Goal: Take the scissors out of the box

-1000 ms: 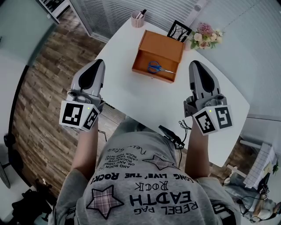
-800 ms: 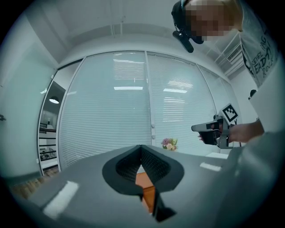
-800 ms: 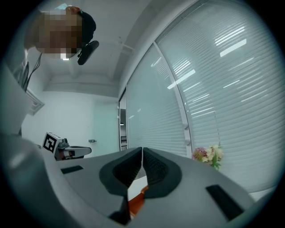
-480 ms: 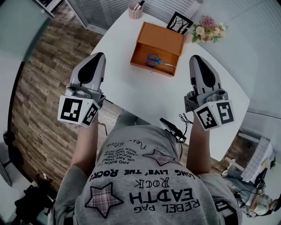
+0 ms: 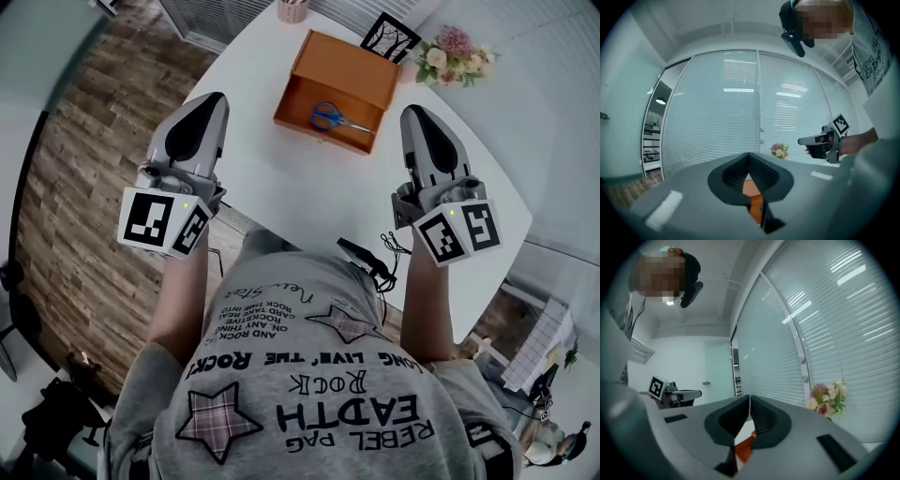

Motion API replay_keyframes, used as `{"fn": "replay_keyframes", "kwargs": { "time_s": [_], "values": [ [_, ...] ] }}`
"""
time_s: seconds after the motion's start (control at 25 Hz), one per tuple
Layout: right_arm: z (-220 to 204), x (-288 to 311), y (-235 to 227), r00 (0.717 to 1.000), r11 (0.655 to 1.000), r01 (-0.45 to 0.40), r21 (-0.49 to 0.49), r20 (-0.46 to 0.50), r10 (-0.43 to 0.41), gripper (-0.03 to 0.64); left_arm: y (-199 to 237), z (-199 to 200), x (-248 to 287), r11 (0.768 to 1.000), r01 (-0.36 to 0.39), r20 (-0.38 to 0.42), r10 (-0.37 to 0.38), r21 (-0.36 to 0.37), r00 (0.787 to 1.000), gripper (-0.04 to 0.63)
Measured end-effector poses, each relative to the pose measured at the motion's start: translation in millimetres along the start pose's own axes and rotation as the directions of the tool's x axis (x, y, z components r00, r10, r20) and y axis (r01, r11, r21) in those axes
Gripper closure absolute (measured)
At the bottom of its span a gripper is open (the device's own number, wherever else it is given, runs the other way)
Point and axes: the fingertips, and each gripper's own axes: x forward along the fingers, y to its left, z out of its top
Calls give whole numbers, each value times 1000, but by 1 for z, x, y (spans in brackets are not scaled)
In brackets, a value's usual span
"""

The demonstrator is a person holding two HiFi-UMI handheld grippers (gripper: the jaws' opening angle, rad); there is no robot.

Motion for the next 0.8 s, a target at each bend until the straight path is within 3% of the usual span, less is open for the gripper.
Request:
{"fn": "replay_keyframes", "kwargs": {
  "time_s": [0.48, 0.8],
  "values": [
    [-31, 22, -13, 997, 999, -41, 34, -66, 43, 600, 7, -15, 17, 1000, -14, -28, 14, -16, 1000, 586],
    [-65, 50, -13, 984, 996, -85, -3, -159, 83, 600, 10, -34, 32, 999, -17, -58, 15, -42, 998, 586]
  ]
}}
